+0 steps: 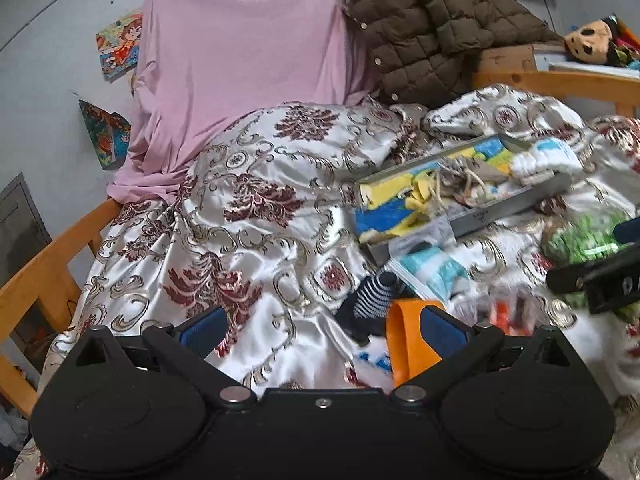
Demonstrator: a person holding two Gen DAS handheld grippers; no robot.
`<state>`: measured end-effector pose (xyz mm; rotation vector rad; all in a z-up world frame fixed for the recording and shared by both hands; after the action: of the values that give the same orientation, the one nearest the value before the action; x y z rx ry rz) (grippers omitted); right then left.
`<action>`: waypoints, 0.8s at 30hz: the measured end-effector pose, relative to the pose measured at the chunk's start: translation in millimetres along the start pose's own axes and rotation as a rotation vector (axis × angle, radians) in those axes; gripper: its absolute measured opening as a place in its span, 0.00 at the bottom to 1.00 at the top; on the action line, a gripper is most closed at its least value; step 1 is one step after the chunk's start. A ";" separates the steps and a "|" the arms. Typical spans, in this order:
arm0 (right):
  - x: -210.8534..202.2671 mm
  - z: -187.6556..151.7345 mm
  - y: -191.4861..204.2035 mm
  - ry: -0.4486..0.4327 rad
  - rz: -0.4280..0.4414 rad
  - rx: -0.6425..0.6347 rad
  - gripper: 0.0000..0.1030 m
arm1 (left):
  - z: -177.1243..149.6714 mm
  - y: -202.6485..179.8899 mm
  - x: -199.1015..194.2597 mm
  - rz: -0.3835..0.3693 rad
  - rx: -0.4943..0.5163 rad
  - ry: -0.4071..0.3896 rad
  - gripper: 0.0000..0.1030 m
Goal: Organize soft objects
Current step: 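Lower the left tool toward the striped sock while the right tool approaches the blue-white packet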
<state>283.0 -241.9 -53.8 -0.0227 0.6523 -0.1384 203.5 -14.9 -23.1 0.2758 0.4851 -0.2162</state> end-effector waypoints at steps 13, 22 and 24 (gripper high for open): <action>40.4 25.7 36.2 -0.059 0.051 -0.091 0.99 | 14.9 35.4 56.3 -0.054 -0.094 -0.019 0.99; 67.6 38.5 50.3 -0.031 0.090 -0.112 0.99 | 17.9 47.0 109.8 -0.091 -0.054 0.038 0.99; 74.4 41.0 54.9 -0.020 0.094 -0.124 0.99 | 13.7 47.9 120.5 -0.102 -0.047 0.060 0.99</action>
<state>373.0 -198.4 -69.7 -0.1120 0.6404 -0.0068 326.3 9.2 -60.0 0.2121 0.5638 -0.2960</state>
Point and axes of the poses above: each gripper's, at about its wrist camera, not at the fingertips, and x roughly the way its jaws point, y to its left, z to its top, the point moved 7 cm from there along x, roughly the way its jaws point, and after that the axes turned 13 degrees about -z, right-handed, at the moved point
